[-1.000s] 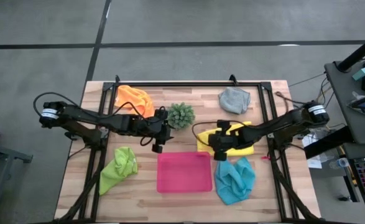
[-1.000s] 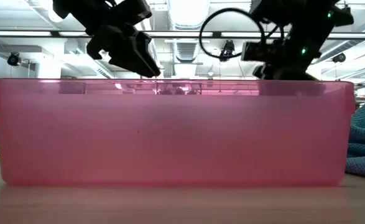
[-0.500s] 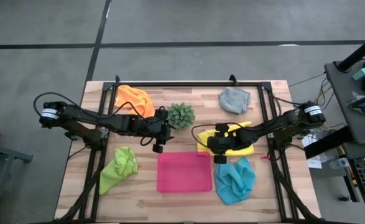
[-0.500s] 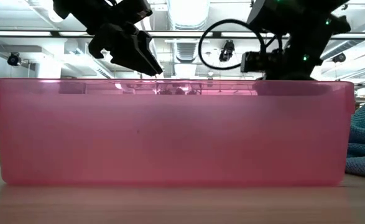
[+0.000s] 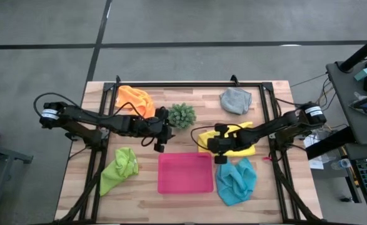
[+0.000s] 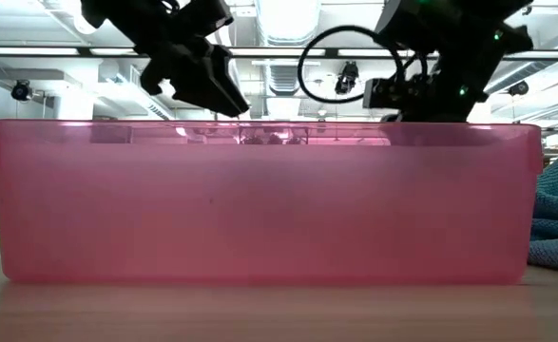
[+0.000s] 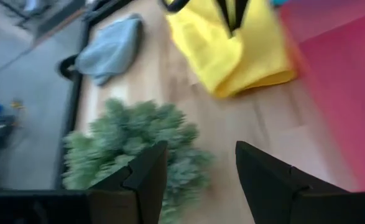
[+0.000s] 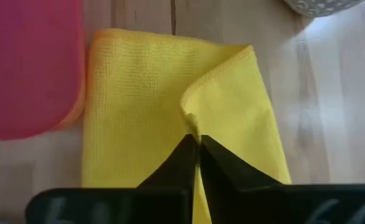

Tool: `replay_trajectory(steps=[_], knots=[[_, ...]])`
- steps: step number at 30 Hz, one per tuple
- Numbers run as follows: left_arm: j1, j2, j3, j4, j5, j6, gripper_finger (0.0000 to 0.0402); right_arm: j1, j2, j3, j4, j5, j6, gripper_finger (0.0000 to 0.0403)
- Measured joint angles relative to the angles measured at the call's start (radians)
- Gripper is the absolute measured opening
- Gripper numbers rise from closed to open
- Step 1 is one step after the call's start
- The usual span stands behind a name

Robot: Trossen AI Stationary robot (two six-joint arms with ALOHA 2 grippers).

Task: Fold microfiber towels
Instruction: Fold the yellow microfiber cloth

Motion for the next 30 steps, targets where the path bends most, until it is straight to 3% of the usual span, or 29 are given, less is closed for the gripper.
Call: replay_trajectory(steps=[3,9,15,23,30], knots=[[0.002,0.0,0.0,0.006,-0.028,0.027,0.0173,0.0,-0.042,0.027,-0.093,-0.025,0.033,0.0009],[0.006,0.0,-0.001,0.006,-0.03,0.051,0.0173,0.0,-0.108,0.107,-0.288,-0.313,0.147,0.0009],[0.012,0.0,-0.001,0.005,-0.031,0.051,0.0173,0.0,-0.129,0.177,-0.411,-0.476,0.271,0.0009],[0.013,0.0,-0.006,0.006,-0.031,0.051,0.0173,0.002,-0.129,0.203,-0.402,-0.472,0.262,0.0009],[0.014,0.0,-0.017,0.008,-0.031,0.051,0.0173,0.003,-0.128,0.1,-0.363,-0.465,0.339,0.0009]])
